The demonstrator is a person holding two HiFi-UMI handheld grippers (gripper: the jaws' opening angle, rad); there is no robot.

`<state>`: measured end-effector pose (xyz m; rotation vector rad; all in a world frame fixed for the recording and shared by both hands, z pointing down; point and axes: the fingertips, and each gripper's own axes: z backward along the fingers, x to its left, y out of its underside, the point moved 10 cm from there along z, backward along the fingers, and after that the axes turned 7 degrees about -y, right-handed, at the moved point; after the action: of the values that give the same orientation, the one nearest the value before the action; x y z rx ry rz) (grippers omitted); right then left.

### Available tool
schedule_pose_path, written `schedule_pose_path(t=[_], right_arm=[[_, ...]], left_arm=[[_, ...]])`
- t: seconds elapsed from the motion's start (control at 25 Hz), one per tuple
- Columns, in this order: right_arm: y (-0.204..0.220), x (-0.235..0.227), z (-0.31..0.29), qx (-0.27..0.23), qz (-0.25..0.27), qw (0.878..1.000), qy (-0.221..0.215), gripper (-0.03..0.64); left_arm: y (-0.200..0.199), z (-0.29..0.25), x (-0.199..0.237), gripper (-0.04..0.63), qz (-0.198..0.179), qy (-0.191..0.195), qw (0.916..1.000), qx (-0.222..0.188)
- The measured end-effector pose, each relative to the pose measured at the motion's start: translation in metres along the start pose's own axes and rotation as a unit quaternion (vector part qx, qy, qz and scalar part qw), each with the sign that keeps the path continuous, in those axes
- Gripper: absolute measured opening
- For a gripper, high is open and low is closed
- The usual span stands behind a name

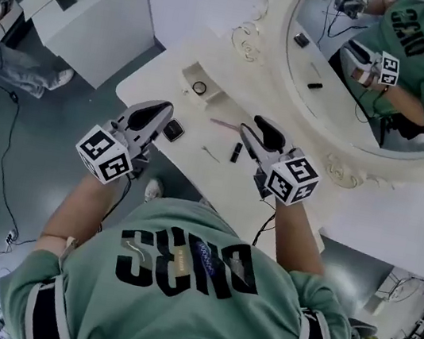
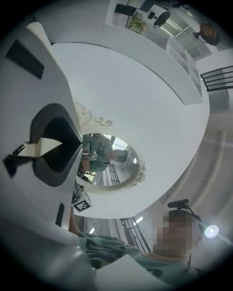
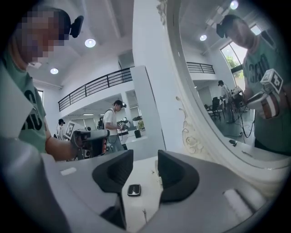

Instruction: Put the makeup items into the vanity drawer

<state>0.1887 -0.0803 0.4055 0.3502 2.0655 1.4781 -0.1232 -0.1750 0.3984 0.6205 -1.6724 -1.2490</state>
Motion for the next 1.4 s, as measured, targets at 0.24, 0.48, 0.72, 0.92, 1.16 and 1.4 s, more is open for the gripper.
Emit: schedule_pose_path(t=[0.24, 0.48, 0.72, 0.92, 1.16, 1.4], right_arm=[[-0.024, 0.029, 0.051, -0.042, 0.03, 0.999, -0.016, 0.148], [-0.04, 0.044, 0.079, -0.073, 0.063, 0.995, -0.009, 0.107], [-0.034, 0.052, 0.095, -0.099, 0.064, 0.993, 0.016, 0.035], [-0.021, 0.052, 0.096, -0.106, 0.039, 0.993, 0.02, 0.008], [-0.022, 0.054, 0.092, -0.104, 0.035, 0.994, 0.016, 0.006], [-0.022, 0.057, 0.089, -0.089, 0.043, 0.995, 0.017, 0.006]], left_arm=[[-0.021, 0.013, -0.049, 0.0, -0.022, 0.016, 0.9996, -0.01], [-0.031, 0.016, -0.068, 0.0, -0.031, 0.03, 0.9989, -0.018], [-0.029, 0.016, -0.076, 0.0, -0.03, 0.046, 0.9985, -0.007], [-0.027, 0.015, -0.078, 0.0, -0.031, 0.054, 0.9981, 0.0], [-0.023, 0.018, -0.079, 0.0, -0.026, 0.056, 0.9981, 0.002], [-0.024, 0.025, -0.078, 0.0, -0.026, 0.052, 0.9983, -0.001]])
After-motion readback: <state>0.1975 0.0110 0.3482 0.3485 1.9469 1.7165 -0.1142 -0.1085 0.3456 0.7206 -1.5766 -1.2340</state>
